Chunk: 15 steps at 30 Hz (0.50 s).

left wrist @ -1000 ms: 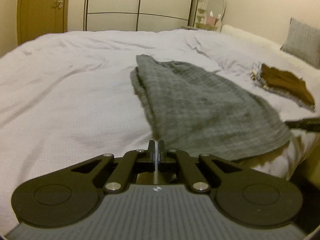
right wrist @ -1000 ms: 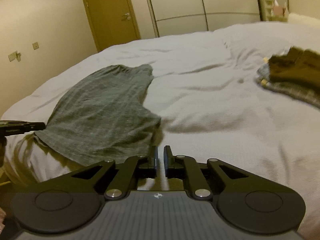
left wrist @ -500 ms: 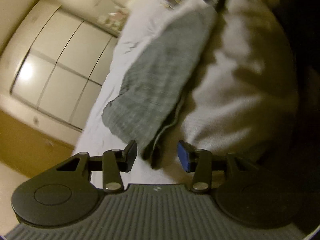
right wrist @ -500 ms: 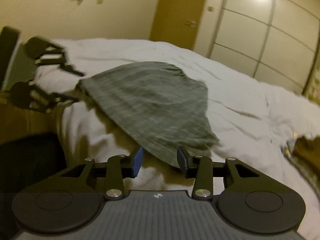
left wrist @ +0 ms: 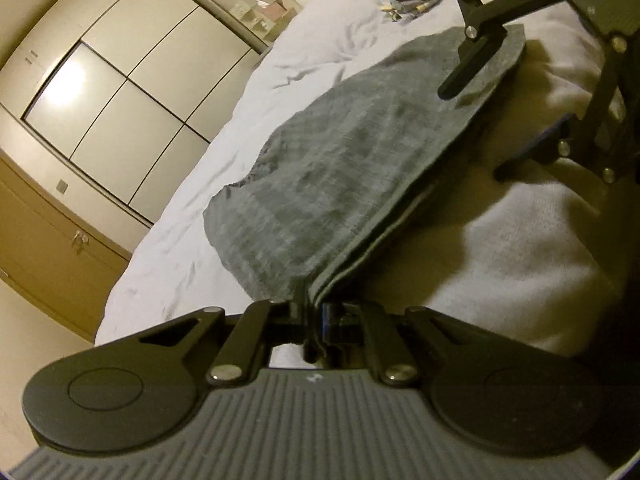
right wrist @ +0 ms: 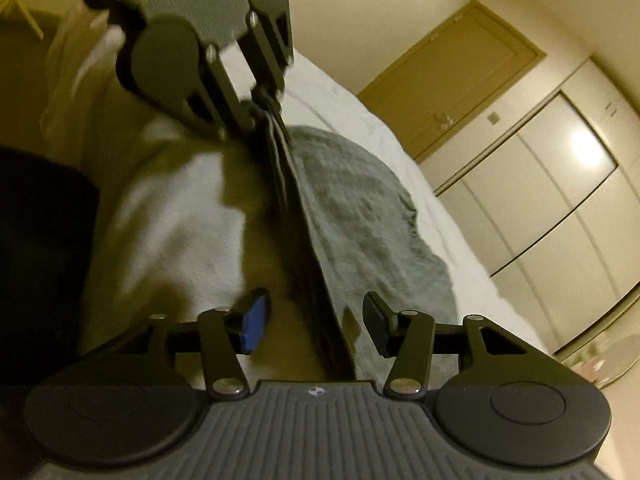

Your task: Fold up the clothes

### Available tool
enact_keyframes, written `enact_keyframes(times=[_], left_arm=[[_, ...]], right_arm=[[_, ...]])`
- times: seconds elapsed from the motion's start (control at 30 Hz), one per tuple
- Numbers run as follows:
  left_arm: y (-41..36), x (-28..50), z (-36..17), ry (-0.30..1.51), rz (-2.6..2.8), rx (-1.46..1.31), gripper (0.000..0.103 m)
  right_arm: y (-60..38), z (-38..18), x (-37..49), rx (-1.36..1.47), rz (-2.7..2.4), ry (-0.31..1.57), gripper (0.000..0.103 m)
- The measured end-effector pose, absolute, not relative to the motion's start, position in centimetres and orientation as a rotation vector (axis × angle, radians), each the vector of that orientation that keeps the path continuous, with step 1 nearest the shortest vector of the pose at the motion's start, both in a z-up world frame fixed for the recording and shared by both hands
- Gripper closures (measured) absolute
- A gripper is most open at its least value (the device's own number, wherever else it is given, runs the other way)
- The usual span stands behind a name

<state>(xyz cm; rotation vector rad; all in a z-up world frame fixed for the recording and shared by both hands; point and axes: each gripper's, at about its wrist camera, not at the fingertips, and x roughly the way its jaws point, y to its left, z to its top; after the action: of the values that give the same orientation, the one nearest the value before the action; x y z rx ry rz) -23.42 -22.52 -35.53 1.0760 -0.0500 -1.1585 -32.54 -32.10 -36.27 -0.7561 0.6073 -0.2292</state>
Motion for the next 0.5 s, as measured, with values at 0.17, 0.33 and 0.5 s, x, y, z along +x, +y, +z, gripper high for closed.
enact_keyframes(times=[0.17, 0.33, 0.5], left_arm=[[-22.5, -23.3, -35.2, -0.056, -1.175, 1.070, 0.098], [-22.6, -23.1, -34.5, -0.063, -1.178, 1.061, 0.098], [-22.1, -23.5, -33.6, -0.100, -1.172, 1.089, 0.099]], right_arm=[[-35.4, -37.0, -33.6, -0.839, -0.338, 0.667, 0.061], [-37.5, -38.0, -34.6, -1.000, -0.384, 0.672, 0.075], [-37.6, -37.4, -34.4, -1.035, -0.338, 0.648, 0.102]])
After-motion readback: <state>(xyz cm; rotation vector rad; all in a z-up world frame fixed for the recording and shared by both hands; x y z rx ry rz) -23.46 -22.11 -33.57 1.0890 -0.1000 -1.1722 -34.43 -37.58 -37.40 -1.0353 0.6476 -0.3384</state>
